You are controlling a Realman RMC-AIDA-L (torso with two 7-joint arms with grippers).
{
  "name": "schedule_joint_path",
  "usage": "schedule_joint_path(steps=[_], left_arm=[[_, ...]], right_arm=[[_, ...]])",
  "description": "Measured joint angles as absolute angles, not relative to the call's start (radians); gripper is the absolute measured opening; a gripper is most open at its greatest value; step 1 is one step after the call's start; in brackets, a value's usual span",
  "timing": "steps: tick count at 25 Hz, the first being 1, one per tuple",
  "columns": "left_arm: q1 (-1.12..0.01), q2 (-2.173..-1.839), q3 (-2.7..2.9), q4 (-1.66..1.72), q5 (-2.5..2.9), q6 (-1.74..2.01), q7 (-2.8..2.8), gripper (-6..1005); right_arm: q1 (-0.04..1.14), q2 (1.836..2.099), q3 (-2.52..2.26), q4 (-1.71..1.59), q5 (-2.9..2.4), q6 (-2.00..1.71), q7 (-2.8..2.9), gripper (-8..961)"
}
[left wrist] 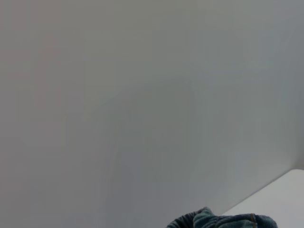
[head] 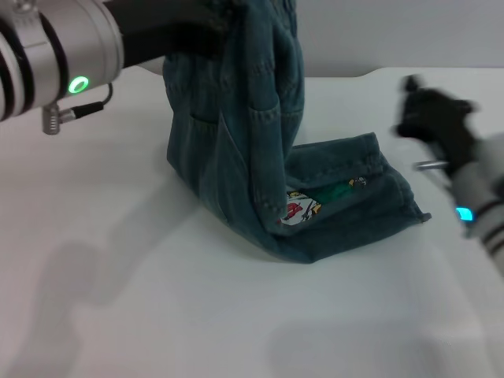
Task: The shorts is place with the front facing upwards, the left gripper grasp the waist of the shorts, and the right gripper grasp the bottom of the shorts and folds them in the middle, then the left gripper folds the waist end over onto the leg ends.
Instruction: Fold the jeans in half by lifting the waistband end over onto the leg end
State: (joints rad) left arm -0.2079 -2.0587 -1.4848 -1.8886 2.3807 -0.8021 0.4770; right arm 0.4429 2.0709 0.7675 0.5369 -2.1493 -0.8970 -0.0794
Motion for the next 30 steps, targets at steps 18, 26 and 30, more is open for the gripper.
schedule_joint_path(steps=[18, 26, 30], left_arm=[[-0.206, -2.059, -1.134, -1.637, 2.327, -0.368, 0.491, 107], [-0.232, -2.059, -0.903, -1.473, 2.313, -0.084, 0.497, 162], [-0.233, -2.06, -0.886, -1.468, 2.313, -0.076, 0.494, 217]], right_arm=[[0.249, 2.068, 0.852, 0.478, -2.171, -1.314, -0.17, -1], [0.238, 2.075, 0.827, 0.488, -2.171, -1.326, -0.267, 0], [0.233, 2.076, 0.827, 0.489, -2.171, -1.327, -0.264, 0]])
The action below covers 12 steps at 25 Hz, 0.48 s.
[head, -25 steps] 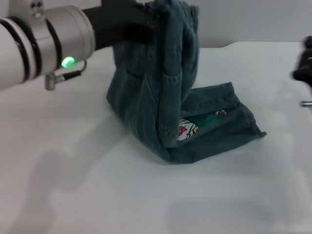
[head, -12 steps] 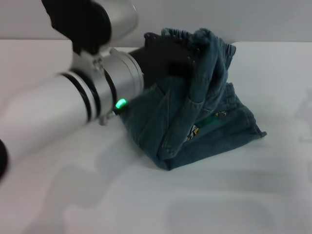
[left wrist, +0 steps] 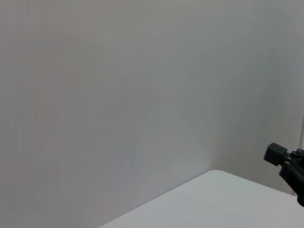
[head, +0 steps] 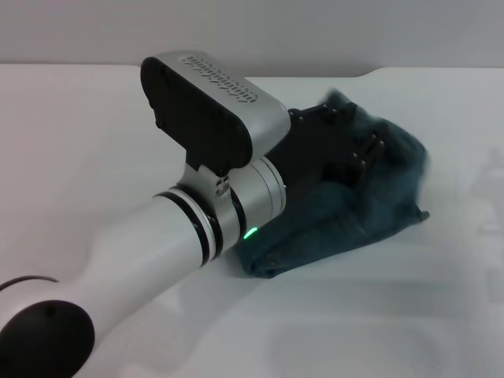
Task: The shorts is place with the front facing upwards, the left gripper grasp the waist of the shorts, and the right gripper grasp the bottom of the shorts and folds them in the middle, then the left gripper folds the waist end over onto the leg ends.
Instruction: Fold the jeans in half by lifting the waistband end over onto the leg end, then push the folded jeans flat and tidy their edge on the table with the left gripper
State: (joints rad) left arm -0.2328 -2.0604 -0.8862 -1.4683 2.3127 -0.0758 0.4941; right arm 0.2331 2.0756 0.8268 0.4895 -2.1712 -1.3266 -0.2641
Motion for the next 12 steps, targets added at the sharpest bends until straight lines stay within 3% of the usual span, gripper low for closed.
schedule_joint_path(steps=[6, 12], left_arm=[[-0.242, -2.063, -0.876, -1.447, 2.313, -0.049, 0.487, 423], [-0.233, -2.061, -0.84, -1.389, 2.316, 0.12, 0.487, 708]], right_arm=[[0.228, 2.075, 0.818, 0.491, -2.171, -1.327, -0.263, -1], [0.222, 2.074, 0.807, 0.489, -2.171, -1.336, -0.262, -1]])
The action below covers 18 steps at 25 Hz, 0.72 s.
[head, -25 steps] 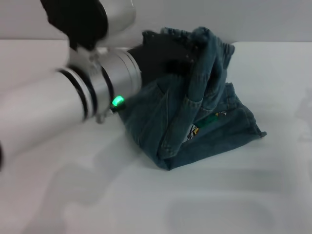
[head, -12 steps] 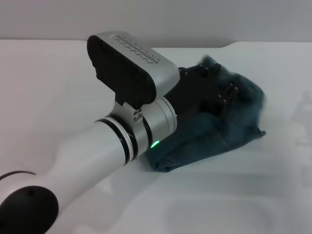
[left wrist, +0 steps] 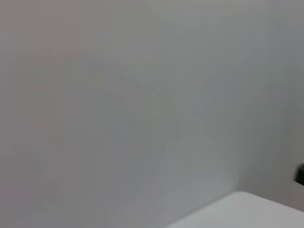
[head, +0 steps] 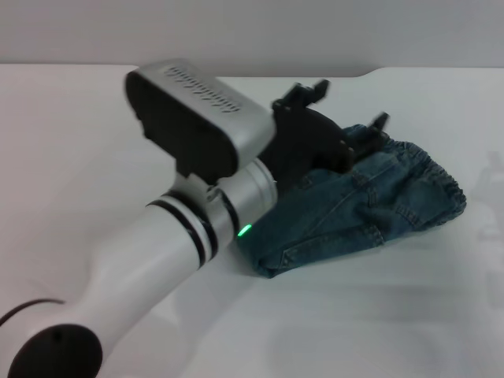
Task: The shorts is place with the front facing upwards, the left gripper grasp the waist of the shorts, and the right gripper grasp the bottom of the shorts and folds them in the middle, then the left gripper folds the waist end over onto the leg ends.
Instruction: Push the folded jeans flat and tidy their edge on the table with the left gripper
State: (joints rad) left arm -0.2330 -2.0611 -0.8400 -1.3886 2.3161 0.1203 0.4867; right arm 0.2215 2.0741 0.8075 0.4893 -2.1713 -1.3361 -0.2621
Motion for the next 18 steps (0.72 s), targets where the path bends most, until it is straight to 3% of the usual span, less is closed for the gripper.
schedule_joint_path(steps=[4, 15, 18], left_arm=[[-0.215, -2.059, -0.843, -1.369, 2.315, 0.163, 0.486, 855], [-0.178, -2.058, -0.869, -1.327, 2.313, 0.19, 0.48, 848], [-0.144, -2.057, -0.874, -1.35, 2.315, 0.19, 0.476, 848]], right_arm=[[0.213, 2.074, 0.794, 0.497, -2.172, -1.336, -0.257, 0], [0.208, 2.069, 0.751, 0.557, -2.172, -1.336, -0.252, 0], [0.193, 2.067, 0.747, 0.574, -2.172, -1.346, -0.253, 51]])
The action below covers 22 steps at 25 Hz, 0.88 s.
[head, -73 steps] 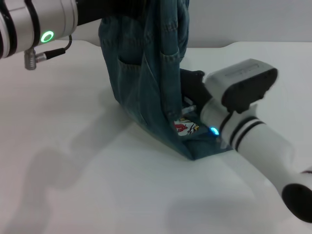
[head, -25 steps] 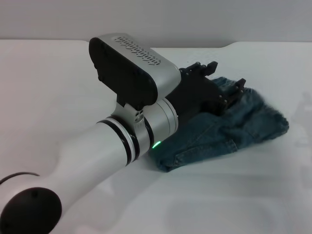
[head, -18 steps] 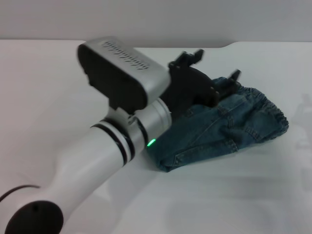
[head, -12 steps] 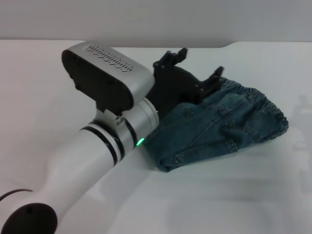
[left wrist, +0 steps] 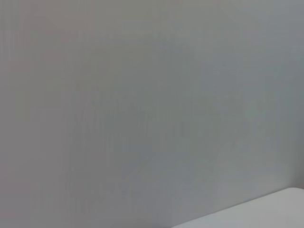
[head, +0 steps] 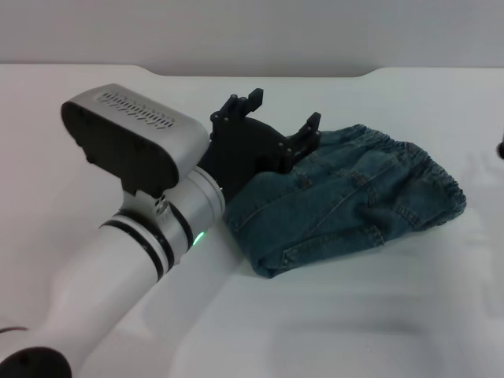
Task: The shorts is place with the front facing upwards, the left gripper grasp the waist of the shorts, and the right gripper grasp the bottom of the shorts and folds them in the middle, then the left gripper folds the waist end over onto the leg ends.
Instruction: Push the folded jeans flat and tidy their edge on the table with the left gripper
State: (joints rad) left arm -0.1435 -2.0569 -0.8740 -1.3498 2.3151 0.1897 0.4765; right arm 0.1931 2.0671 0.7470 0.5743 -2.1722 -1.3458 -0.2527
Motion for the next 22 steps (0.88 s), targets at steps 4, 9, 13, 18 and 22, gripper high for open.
schedule_joint_path(steps=[4, 9, 13, 18, 22], left_arm=[[-0.118, -2.057, -0.868, -1.364, 2.326, 0.191, 0.483, 847], [-0.123, -2.057, -0.867, -1.326, 2.328, 0.229, 0.483, 846], [-0.141, -2.059, -0.826, -1.262, 2.326, 0.292, 0.475, 846], [-0.15, -2.062, -0.764, -1.231, 2.316, 0.305, 0.427, 845], [-0.136, -2.059, -0.711, -1.227, 2.316, 0.314, 0.381, 844]], right_arm=[[0.12, 2.074, 0.795, 0.58, -2.162, -1.465, -0.26, 139], [-0.03, 2.081, 0.869, 0.601, -2.135, -1.586, -0.28, 290], [-0.109, 2.082, 0.86, 0.58, -1.988, -1.652, -0.263, 298], [-0.152, 2.083, 0.853, 0.533, -1.939, -1.671, -0.193, 307], [-0.151, 2.084, 0.848, 0.523, -1.937, -1.654, -0.184, 101]])
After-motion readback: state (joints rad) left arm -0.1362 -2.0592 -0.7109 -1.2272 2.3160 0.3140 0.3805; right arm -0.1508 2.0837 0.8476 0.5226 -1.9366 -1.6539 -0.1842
